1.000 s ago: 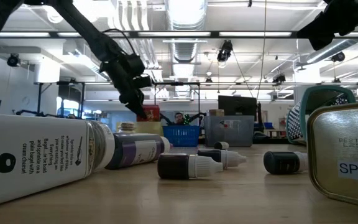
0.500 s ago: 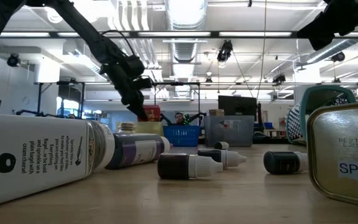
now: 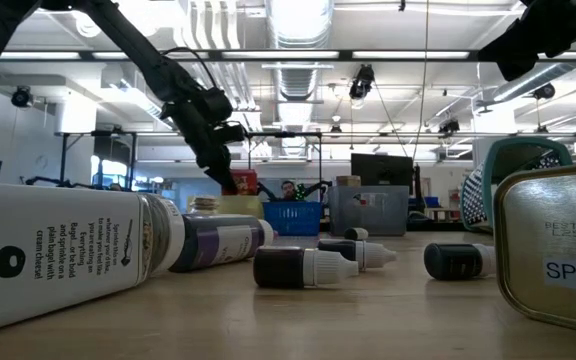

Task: Pick & Place Kitchen Items
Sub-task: Put the red cereal box into the yellow bin, then put the small green food coloring bottle into the blue bin

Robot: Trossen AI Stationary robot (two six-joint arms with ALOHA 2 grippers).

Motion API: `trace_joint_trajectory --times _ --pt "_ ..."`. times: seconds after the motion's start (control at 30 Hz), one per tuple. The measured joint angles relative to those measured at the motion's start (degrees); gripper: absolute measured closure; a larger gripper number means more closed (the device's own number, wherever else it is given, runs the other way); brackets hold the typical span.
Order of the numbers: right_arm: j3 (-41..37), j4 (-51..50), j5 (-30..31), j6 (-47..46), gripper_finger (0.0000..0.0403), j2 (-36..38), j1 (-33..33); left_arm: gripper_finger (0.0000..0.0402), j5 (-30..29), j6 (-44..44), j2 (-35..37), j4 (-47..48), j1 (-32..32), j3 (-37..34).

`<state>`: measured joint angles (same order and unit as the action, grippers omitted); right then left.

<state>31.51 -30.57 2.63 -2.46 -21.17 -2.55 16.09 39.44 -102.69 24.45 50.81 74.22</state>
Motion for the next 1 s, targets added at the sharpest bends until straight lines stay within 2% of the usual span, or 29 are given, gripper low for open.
trace_joint_trajectory --times 0.27,0.57,0.73,1.0 --pt "0.00 0.00 -0.02 -0.02 0.0394 0.00 0.00 0.0130 -1.35 -0.46 0.76 0.04 -0.02 0.02" --pt "0.00 0.00 -0.01 0.00 0.0394 0.00 0.00 0.0128 -1.72 -0.70 7.96 0.09 -0.15 0.07" --pt "0.00 -0.02 -0.02 -0.02 0.0394 0.02 0.02 0.0128 -1.78 -4.65 14.15 0.54 -0.78 0.07" --pt "0.00 -0.02 -0.02 -0.01 0.0394 0.00 0.01 0.0128 -0.57 -10.20 23.45 2.31 -5.75 -0.04"
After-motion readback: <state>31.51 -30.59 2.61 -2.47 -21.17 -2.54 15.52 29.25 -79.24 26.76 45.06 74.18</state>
